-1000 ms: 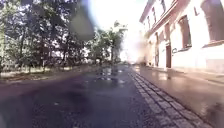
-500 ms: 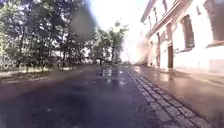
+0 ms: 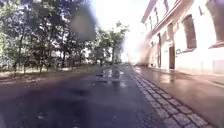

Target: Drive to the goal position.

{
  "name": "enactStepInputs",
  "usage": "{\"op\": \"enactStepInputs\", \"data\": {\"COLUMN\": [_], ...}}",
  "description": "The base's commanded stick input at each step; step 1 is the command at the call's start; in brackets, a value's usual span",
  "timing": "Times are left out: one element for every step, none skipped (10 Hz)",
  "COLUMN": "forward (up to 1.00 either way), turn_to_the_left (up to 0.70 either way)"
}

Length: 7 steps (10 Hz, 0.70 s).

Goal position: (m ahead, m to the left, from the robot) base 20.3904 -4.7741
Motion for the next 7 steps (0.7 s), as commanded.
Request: {"op": "enactStepInputs", "data": {"forward": [0.5,0.5,0.5,0.5,0.5,0.5,0.5], "turn_to_the_left": [0.0,0.0,0.0,0.0,0.0,0.0,0.0]}}
